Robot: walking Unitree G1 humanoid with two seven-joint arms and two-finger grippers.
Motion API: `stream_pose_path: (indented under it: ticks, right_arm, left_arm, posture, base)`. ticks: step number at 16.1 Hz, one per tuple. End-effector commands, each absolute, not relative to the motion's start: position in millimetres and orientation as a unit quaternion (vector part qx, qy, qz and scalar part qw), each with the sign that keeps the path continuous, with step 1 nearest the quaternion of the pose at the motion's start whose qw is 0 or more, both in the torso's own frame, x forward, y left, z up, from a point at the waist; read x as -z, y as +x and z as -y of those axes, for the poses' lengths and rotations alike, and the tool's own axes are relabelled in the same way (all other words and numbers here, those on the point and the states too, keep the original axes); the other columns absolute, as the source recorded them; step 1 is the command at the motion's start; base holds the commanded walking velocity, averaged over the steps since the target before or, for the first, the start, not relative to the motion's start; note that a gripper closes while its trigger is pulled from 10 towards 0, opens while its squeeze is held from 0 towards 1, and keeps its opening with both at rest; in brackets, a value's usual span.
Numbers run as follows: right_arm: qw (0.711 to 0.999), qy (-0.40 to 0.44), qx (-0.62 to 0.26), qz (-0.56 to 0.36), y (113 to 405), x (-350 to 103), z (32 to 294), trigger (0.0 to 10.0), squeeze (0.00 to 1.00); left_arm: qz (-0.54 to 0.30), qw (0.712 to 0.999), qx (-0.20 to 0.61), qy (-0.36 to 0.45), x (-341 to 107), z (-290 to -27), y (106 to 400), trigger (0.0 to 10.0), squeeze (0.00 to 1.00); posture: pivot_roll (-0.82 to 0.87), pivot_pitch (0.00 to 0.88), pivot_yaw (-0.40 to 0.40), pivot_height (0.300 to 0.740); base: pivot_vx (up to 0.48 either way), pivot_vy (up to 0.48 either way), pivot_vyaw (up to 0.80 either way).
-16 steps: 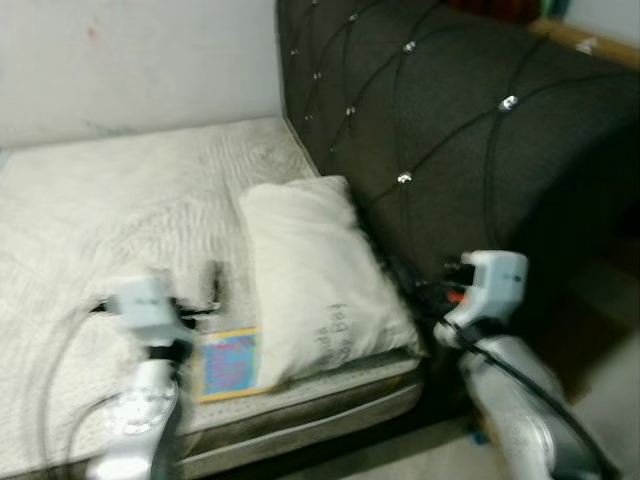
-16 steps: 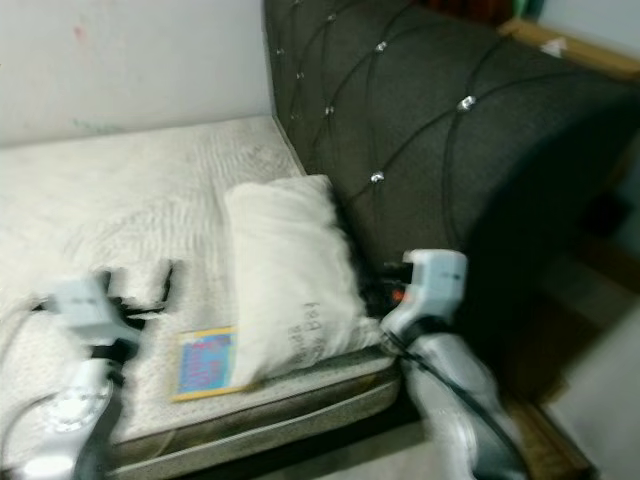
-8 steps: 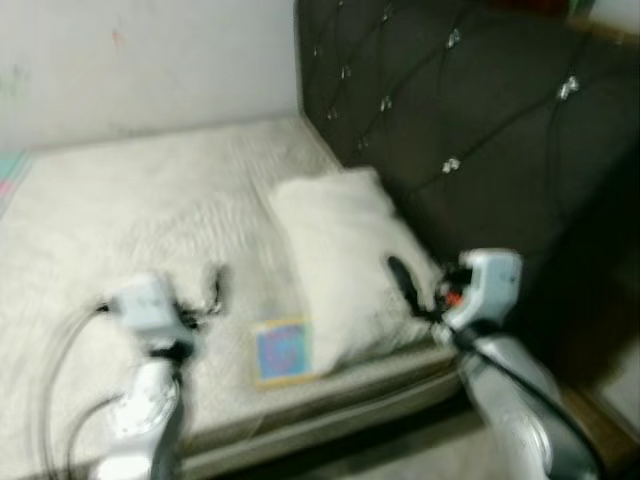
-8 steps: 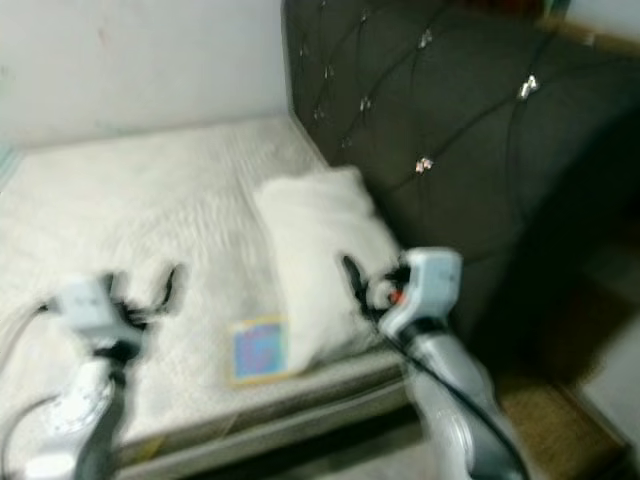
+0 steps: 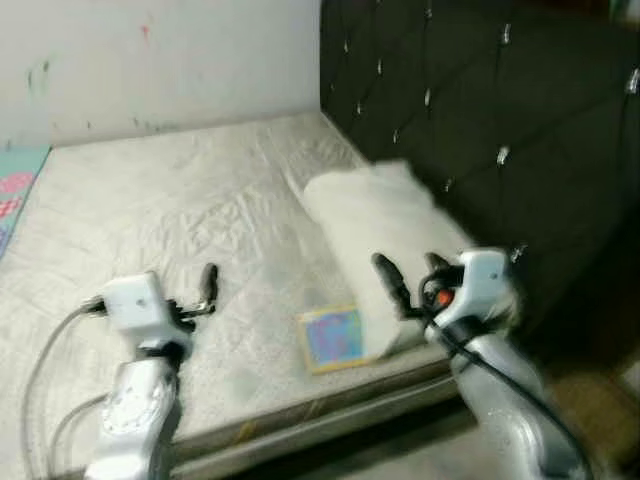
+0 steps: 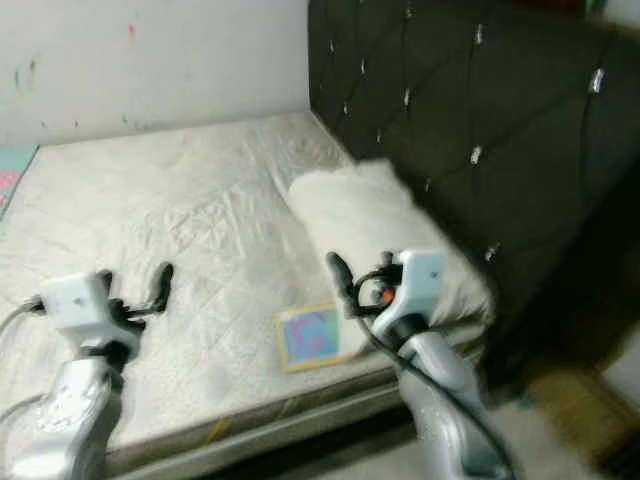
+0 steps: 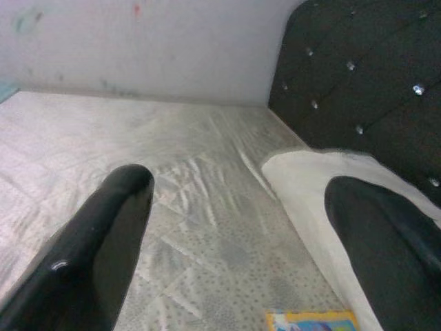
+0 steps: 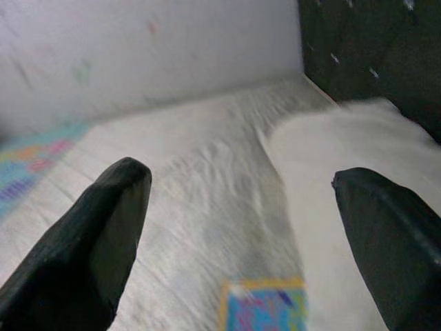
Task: Clean up the room
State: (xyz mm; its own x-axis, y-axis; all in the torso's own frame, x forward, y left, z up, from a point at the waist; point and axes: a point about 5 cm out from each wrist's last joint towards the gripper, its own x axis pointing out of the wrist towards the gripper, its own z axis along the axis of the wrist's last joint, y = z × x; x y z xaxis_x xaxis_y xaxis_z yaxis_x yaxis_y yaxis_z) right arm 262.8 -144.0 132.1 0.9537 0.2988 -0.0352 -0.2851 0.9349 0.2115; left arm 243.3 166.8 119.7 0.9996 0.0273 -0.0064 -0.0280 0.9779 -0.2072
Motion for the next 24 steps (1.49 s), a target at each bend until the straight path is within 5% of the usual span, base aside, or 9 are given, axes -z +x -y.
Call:
stream_pose_path:
  ticks: [1,5,24]
  right_arm:
    - [0.983,0.102,-0.151,-0.02,264.0,-137.3,140.9,10.0,0.0]
    - [0.983,0.098,-0.154,-0.02,263.4,-136.4,139.9,10.0,0.0]
    - [0.984,0.084,-0.157,-0.016,267.4,-134.3,139.8,10.0,0.0]
  left_arm:
    - [0.0,0.995,-0.02,-0.094,-121.2,-172.0,242.9,10.0,0.0]
    - [-0.001,0.995,-0.021,-0.094,-120.7,-172.0,243.3,10.0,0.0]
    - [0.005,0.995,-0.027,-0.095,-122.9,-170.7,250.6,10.0,0.0]
  posture:
    - [-0.17,0.002,0.028,0.74]
    - [-0.17,0.007,0.027,0.74]
    - [-0.18,0.013,0.017,0.74]
  base:
    - [0.0,0.48,0.0]
    - [0.0,0.48,0.73]
    - [0.0,0.48,0.0]
